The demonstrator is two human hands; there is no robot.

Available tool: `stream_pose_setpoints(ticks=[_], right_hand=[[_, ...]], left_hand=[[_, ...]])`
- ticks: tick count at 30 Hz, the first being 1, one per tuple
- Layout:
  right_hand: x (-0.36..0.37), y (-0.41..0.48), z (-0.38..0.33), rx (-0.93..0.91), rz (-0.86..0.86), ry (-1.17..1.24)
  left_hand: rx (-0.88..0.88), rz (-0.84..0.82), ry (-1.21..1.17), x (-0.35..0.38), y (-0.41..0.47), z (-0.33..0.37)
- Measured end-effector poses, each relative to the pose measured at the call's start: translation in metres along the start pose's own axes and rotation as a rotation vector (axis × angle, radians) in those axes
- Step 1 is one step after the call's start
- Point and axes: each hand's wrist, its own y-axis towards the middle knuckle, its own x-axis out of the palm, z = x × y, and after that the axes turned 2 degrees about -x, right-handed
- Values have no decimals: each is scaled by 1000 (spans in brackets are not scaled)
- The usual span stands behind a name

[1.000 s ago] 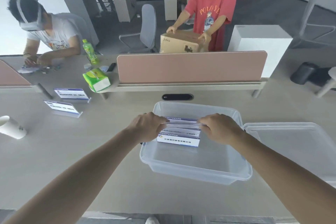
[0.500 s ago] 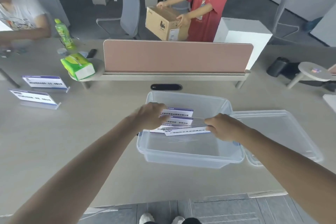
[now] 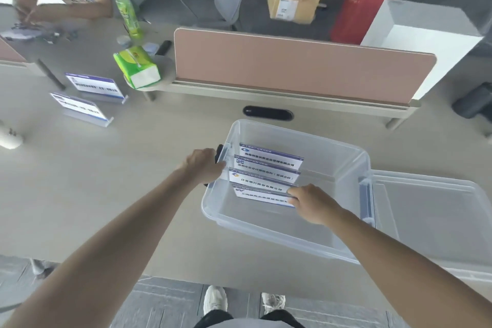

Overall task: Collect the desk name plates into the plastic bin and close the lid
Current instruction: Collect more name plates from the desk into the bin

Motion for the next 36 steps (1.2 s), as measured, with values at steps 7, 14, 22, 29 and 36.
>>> stream_pose_setpoints(ticks=[7, 14, 22, 29, 36], right_hand=[[25, 19, 7, -111, -44, 3], [25, 27, -6, -169, -114, -85], [9, 57, -42, -304, -112, -242], [2, 69, -54, -355, -51, -434], [2, 73, -63, -380, -24, -436]], left_hand=[[-164, -44, -171, 12, 7, 7], [-240, -51, -230, 13, 10, 5], [-253, -35, -192, 19, 19, 4], [-218, -15, -125, 28, 21, -2], [-214, 0, -85, 27, 21, 0]])
